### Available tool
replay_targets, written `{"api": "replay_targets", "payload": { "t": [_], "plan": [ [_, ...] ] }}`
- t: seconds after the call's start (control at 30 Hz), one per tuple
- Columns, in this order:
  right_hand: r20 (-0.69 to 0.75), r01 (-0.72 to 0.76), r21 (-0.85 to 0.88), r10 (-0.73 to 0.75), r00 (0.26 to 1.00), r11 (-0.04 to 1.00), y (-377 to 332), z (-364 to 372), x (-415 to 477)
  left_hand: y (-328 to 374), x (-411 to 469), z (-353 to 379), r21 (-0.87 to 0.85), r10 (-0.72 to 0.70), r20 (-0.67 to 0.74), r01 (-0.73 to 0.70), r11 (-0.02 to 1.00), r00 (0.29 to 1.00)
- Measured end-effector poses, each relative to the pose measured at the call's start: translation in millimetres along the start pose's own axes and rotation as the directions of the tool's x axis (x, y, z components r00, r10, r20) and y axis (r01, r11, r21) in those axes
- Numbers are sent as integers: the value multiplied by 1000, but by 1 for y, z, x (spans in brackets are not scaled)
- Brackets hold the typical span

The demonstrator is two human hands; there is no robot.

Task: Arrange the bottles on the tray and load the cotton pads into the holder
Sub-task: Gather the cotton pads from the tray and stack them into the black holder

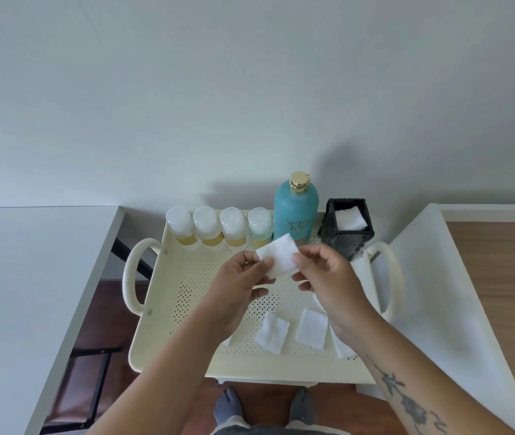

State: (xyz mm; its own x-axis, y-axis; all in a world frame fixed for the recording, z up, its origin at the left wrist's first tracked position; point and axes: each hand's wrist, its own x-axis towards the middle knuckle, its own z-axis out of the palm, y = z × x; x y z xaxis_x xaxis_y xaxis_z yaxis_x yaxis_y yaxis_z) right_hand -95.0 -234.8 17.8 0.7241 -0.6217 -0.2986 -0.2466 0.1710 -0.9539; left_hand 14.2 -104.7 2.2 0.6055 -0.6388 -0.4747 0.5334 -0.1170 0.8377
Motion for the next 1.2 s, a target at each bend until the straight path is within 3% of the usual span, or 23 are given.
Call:
{"api": "replay_targets", "payload": {
  "t": [0.13, 0.27, 0.37, 0.53, 0.63, 0.8, 0.9, 1.03, 1.2],
  "plan": [
    [-87, 141, -207, -162, 983, 968, -16, -21, 18, -4, 2, -1, 100, 5, -20, -3, 995, 1000],
    [-157, 214, -397, -295, 942, 893, -35, -55, 47, -12, 5, -19, 396, 36, -163, 32, 918, 986],
    [-158, 213, -511, -334, 929, 833, -44, -79, 72, -22, 6, -41, 658, 116, -224, 62, 750, 968],
    [-61, 159, -636, -255, 965, 755, -46, -99, 105, -37, 3, -71, 907, 95, -146, 95, 411, 985],
    [-20, 190, -687, -280, 960, 701, -41, -96, 114, -44, 3, -81, 956, 73, -148, 124, 265, 986],
    [-20, 220, -805, -397, 918, 550, -36, -94, 119, -52, 2, -87, 976, 48, -137, 126, 178, 989],
    [-14, 257, -860, -523, 852, 441, -34, -93, 109, -55, 4, -88, 981, 50, -134, 125, 149, 990],
    [174, 375, -880, -538, 825, 290, -27, -96, 94, -57, 5, -89, 986, 73, -122, 113, 124, 990],
    [211, 383, -885, -502, 839, 267, -20, -103, 92, -57, 6, -89, 990, 88, -112, 104, 91, 990]
  ]
}}
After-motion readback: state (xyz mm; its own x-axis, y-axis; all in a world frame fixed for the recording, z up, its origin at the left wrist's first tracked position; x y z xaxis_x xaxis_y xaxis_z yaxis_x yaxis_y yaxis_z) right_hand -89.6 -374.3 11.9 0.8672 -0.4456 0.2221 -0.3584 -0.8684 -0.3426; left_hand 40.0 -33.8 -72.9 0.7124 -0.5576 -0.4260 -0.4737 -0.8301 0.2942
